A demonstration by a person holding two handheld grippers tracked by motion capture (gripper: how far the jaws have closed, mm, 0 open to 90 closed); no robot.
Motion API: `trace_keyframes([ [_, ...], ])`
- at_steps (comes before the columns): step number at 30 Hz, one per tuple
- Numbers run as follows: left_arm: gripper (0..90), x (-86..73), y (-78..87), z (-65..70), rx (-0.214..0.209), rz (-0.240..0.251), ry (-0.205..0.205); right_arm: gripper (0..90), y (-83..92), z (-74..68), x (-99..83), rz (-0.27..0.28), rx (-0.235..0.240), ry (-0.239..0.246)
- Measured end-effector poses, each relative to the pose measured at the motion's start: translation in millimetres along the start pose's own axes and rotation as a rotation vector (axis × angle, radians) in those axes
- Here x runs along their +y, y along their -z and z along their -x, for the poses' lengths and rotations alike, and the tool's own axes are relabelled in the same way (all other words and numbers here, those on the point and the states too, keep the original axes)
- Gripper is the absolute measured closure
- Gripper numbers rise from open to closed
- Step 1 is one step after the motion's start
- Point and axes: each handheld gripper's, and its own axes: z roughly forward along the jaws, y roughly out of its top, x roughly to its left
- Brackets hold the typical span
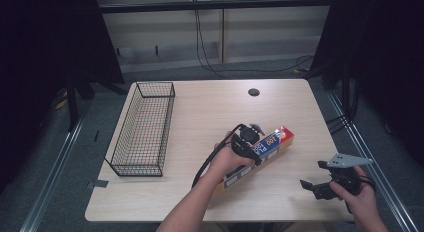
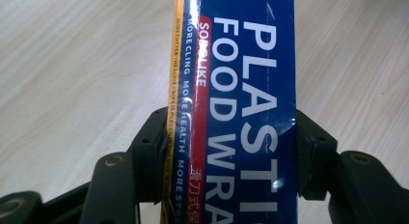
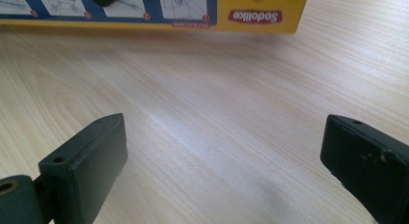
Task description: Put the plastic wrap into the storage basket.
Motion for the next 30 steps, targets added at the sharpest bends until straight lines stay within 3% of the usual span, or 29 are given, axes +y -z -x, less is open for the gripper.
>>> trace_keyframes([
  [11, 42.5, -5.3, 21.3, -15.4, 0.033, 0.012, 0.074, 2.3, -0.9, -1.2, 0.6, -0.003, 0.006, -0.003],
  [17, 42.5, -7.0, 31.5, -23.1, 0.048, 0.009, 0.089, 2.3, -1.8, -1.0, 1.0, -0.003, 0.008, 0.005],
  [19, 42.5, -8.3, 33.9, -25.2, 0.051, 0.023, 0.117, 2.3, -1.7, -0.9, 1.1, -0.001, 0.009, 0.005],
  [30, 42.5, -13.6, 52.7, -39.7, 0.079, 0.028, 0.187, 2.3, -2.3, -1.3, 1.2, -0.002, 0.012, 0.008],
])
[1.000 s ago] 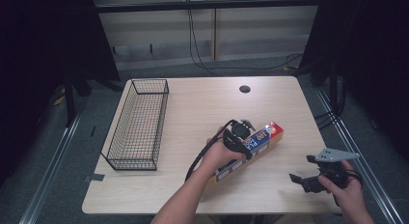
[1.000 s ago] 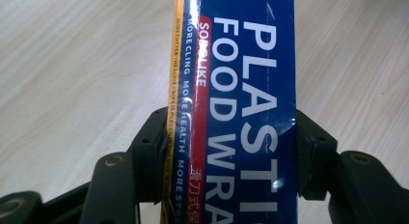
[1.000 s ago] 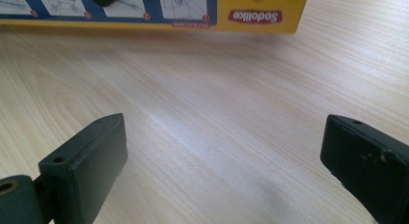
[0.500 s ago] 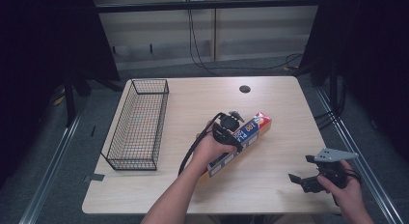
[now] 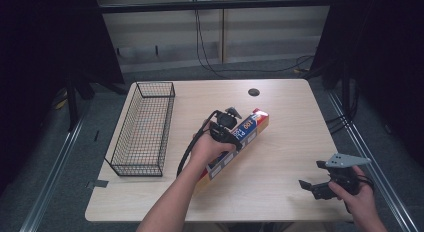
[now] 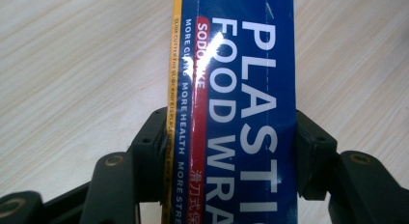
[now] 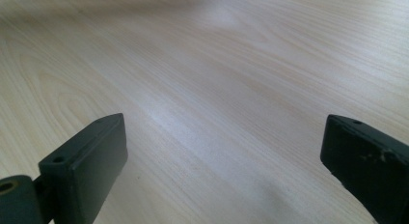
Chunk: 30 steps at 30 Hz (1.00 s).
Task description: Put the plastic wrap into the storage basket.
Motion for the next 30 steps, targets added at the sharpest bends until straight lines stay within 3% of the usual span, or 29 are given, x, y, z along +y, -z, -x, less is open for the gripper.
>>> trace_keyframes([
  [7, 42.6, -0.7, 12.3, -8.9, 0.028, 0.005, 0.036, 2.3, -0.4, -0.8, 0.1, -0.003, 0.006, -0.002],
  [10, 42.6, -1.0, 18.2, -15.0, 0.036, -0.002, 0.027, 2.3, -0.4, -1.1, 0.3, -0.002, 0.004, -0.001],
  [11, 42.6, -1.6, 19.6, -15.0, 0.038, 0.015, 0.058, 2.3, -0.4, -1.2, 0.4, -0.002, 0.004, 0.0],
  [13, 42.6, -2.3, 23.5, -17.9, 0.047, 0.004, 0.053, 2.3, -0.5, -1.6, 0.6, -0.003, 0.007, 0.007],
  [19, 42.7, -4.7, 32.8, -25.0, 0.064, 0.028, 0.094, 2.3, -2.0, -2.7, 1.3, -0.014, 0.015, 0.024],
  [30, 42.7, -7.7, 50.6, -39.3, 0.096, 0.025, 0.142, 2.3, -2.8, -4.6, 2.0, -0.011, 0.007, 0.038],
])
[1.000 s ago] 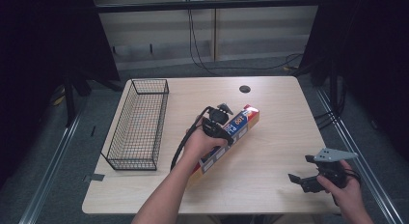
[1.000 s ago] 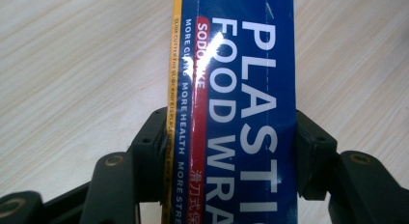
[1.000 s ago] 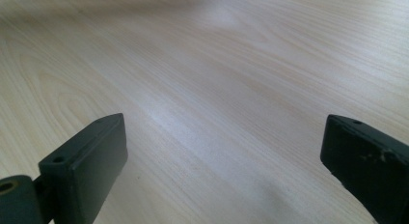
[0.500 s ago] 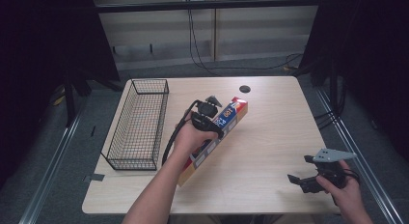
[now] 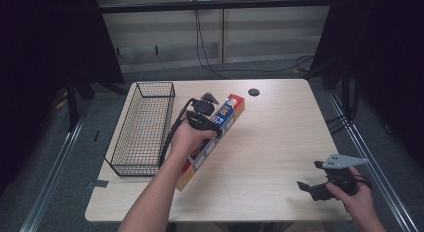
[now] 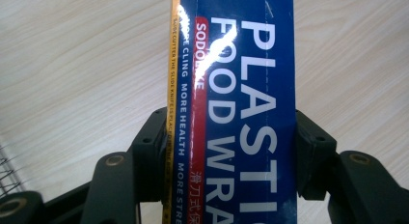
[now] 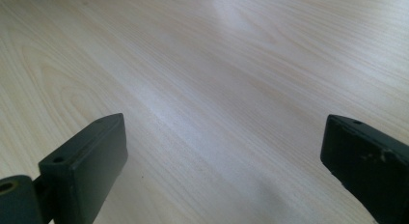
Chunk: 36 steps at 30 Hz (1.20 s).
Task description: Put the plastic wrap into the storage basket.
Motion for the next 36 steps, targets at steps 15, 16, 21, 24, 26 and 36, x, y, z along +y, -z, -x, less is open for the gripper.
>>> trace_keyframes([
  [15, 42.8, -4.2, 16.4, -23.0, 0.053, -0.017, 0.073, 2.2, 0.5, -0.7, 0.7, 0.002, -0.006, -0.002],
  [16, 42.8, -4.6, 17.8, -24.7, 0.058, -0.019, 0.078, 2.3, 0.4, -0.7, 0.7, 0.003, -0.005, -0.002],
  [21, 42.8, -5.1, 23.7, -32.2, 0.065, -0.013, 0.101, 2.3, 0.0, -0.9, 1.0, 0.003, -0.002, 0.004],
  [24, 42.8, -5.1, 27.3, -35.9, 0.075, -0.015, 0.103, 2.3, -0.5, -1.0, 1.0, 0.002, -0.002, 0.005],
  [26, 42.8, -5.1, 29.9, -38.2, 0.085, -0.018, 0.104, 2.3, -0.7, -1.1, 1.0, 0.0, -0.002, 0.007],
  [36, 42.9, -5.7, 40.5, -46.0, 0.103, -0.015, 0.163, 2.3, -1.0, -1.4, 1.2, -0.003, 0.0, 0.004],
])
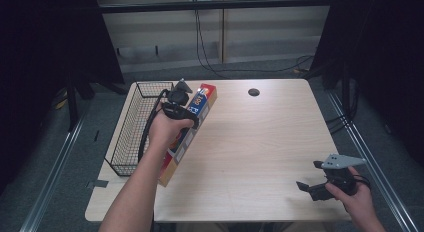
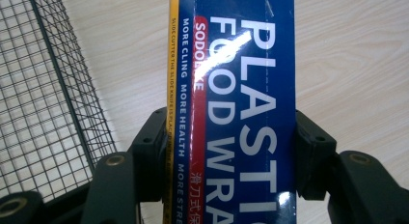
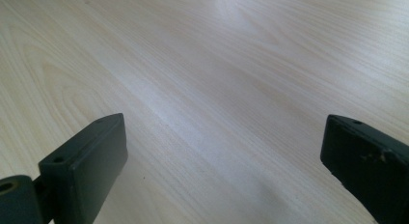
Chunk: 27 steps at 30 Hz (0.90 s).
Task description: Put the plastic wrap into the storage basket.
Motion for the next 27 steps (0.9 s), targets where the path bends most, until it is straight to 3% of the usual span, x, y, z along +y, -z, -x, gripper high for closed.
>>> trace_keyframes([
  [3, 42.8, 1.1, 2.4, -4.2, 0.01, -0.001, -0.02, 2.3, -0.5, -0.2, 0.2, -0.001, -0.001, 0.006],
  [4, 42.9, 0.9, 3.1, -3.9, 0.013, 0.0, 0.001, 2.3, -0.5, -0.2, 0.2, -0.001, -0.002, 0.006],
  [10, 42.8, 1.6, 7.4, -9.7, 0.021, 0.002, -0.004, 2.3, -0.4, -0.2, 0.2, -0.001, -0.001, 0.003],
  [27, 42.8, -1.9, 20.2, -29.6, 0.053, 0.015, 0.08, 2.3, -0.9, -0.3, 0.2, -0.004, 0.004, 0.012],
])
